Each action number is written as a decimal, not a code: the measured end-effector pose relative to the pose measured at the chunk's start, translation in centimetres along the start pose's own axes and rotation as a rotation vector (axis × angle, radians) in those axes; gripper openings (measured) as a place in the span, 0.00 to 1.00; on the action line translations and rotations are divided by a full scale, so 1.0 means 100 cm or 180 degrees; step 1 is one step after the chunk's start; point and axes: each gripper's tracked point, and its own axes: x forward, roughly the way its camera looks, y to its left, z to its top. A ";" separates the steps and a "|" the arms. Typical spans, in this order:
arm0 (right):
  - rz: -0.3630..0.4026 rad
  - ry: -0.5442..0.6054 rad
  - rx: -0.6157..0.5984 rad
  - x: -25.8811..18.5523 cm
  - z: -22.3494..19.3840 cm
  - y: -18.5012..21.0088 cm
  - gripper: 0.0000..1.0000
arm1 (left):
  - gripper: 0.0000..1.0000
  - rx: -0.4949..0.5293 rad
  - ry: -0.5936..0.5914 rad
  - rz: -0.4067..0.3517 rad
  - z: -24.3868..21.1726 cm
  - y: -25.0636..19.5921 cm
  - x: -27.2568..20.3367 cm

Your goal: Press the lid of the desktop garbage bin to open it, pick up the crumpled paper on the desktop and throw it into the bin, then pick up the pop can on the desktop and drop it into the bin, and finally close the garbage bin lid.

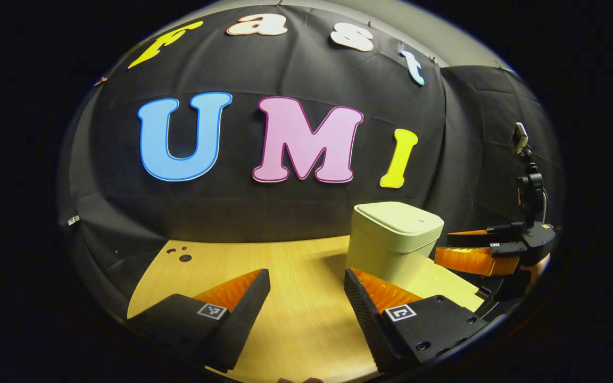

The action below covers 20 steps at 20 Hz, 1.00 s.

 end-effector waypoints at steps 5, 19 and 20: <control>0.0029 0.0056 0.0050 -0.001 -0.008 0.008 1.00 | 0.92 0.0004 0.0033 0.0012 -0.006 0.002 -0.002; -0.0041 0.0092 0.0007 0.000 -0.005 0.035 1.00 | 0.92 -0.0049 -0.0010 0.0016 -0.007 0.023 -0.015; -0.0058 0.0085 -0.0006 0.001 -0.004 0.037 1.00 | 0.92 -0.0075 -0.0003 0.0000 -0.007 0.024 -0.016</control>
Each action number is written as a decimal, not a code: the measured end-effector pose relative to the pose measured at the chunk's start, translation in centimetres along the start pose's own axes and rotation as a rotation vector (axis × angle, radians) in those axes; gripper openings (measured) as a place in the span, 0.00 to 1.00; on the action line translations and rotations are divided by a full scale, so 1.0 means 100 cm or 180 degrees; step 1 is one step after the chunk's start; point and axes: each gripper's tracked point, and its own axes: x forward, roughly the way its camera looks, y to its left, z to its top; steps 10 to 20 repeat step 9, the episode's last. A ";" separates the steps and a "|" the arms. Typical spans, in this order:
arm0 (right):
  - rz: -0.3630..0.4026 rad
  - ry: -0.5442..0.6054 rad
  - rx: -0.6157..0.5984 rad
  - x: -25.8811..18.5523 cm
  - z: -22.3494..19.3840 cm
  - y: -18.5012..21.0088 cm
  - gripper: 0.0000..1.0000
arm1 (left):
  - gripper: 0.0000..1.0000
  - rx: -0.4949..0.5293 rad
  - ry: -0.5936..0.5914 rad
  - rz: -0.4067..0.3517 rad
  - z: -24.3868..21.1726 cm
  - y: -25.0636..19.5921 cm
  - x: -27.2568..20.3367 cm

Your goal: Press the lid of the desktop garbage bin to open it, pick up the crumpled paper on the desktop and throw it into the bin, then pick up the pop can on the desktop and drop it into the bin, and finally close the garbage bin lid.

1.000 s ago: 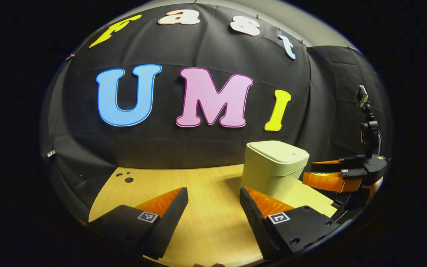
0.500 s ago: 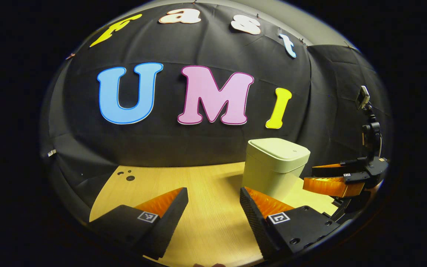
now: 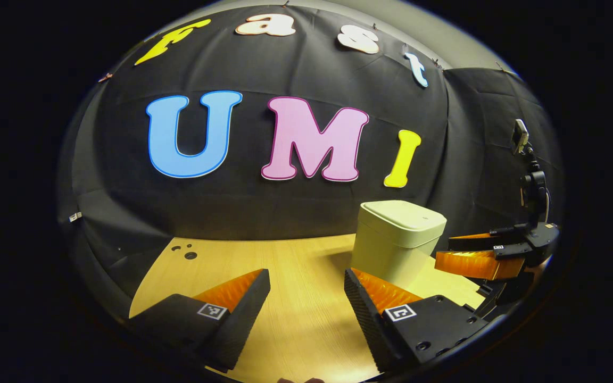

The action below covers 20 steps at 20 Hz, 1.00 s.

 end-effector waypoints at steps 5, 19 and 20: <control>-0.0102 -0.0094 0.0028 0.008 0.009 0.013 1.00 | 0.92 -0.0088 -0.0002 -0.0055 -0.007 0.011 -0.009; -0.0092 -0.0086 0.0026 0.011 0.007 0.026 1.00 | 0.92 -0.0060 -0.0042 -0.0046 -0.005 0.022 -0.016; -0.0092 -0.0086 0.0026 0.011 0.007 0.026 1.00 | 0.92 -0.0060 -0.0042 -0.0046 -0.005 0.022 -0.016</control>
